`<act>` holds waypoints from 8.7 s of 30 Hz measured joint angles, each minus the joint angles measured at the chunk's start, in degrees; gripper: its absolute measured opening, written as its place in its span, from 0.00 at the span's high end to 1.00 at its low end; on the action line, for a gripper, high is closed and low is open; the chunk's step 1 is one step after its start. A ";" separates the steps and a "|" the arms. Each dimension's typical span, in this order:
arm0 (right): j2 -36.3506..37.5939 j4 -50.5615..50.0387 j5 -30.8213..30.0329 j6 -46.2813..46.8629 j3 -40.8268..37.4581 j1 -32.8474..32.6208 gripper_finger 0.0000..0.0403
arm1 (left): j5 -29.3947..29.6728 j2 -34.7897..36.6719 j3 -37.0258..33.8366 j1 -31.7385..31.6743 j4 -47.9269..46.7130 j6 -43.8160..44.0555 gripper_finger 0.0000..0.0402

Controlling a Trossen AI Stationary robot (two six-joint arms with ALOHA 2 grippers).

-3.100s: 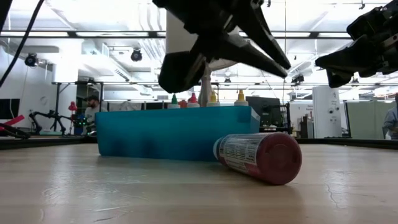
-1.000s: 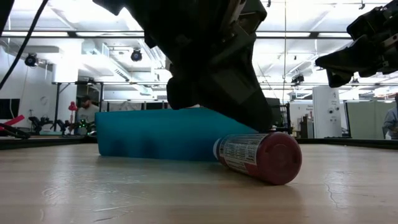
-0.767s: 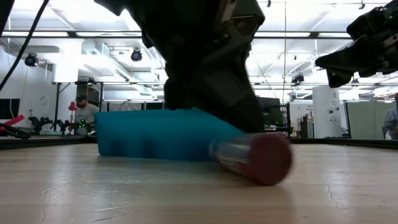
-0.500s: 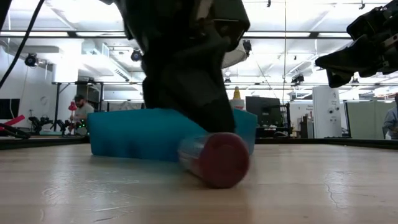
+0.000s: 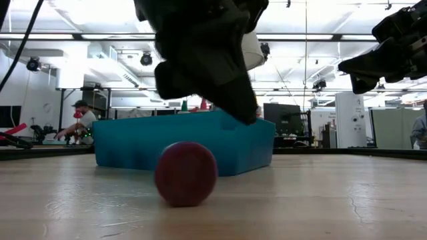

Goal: Pick & Place food coloring
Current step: Put the large red food coloring bottle into the blue container

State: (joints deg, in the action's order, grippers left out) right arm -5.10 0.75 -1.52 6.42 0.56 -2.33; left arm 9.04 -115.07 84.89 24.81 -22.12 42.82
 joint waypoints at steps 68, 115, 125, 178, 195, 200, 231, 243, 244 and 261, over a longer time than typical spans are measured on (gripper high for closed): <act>0.02 0.00 0.02 -0.02 0.00 -0.02 0.98 | 11.41 2.16 -0.84 -0.62 -20.82 38.05 1.00; 0.04 -0.01 0.01 0.00 0.00 -0.02 0.98 | 0.77 -0.63 1.13 4.76 -8.55 60.66 1.00; 0.04 -0.02 0.02 0.00 0.00 0.00 0.98 | -2.09 -0.70 1.13 4.69 -14.26 64.85 1.00; 0.07 -0.02 0.02 0.00 0.00 -0.02 0.98 | -12.92 1.92 5.83 1.42 -24.02 20.96 0.55; 0.04 -0.02 0.01 0.00 0.00 0.00 0.98 | -9.85 1.92 5.83 -1.08 -23.95 7.34 0.55; 0.04 -0.02 0.01 0.00 0.00 -0.01 0.98 | -7.33 1.92 5.74 -1.36 -23.98 4.93 0.55; 0.02 0.00 0.02 0.00 0.00 0.00 0.98 | -7.96 -0.68 2.92 -3.03 -24.19 4.25 0.55; 0.02 0.00 0.01 0.00 0.00 -0.01 0.98 | -9.16 -0.68 0.02 -3.05 -20.74 4.88 0.55; 0.02 -0.01 0.00 0.00 0.00 0.00 0.98 | -9.14 -0.68 -0.10 -3.07 -20.55 4.81 0.55; 0.07 -0.01 0.00 0.00 0.00 -0.01 0.98 | -9.11 -0.61 -2.11 -3.07 -18.12 4.93 0.63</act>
State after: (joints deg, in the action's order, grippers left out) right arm -5.04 0.75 -1.52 6.42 0.56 -2.33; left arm -0.07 -115.68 82.78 21.74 -40.24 47.76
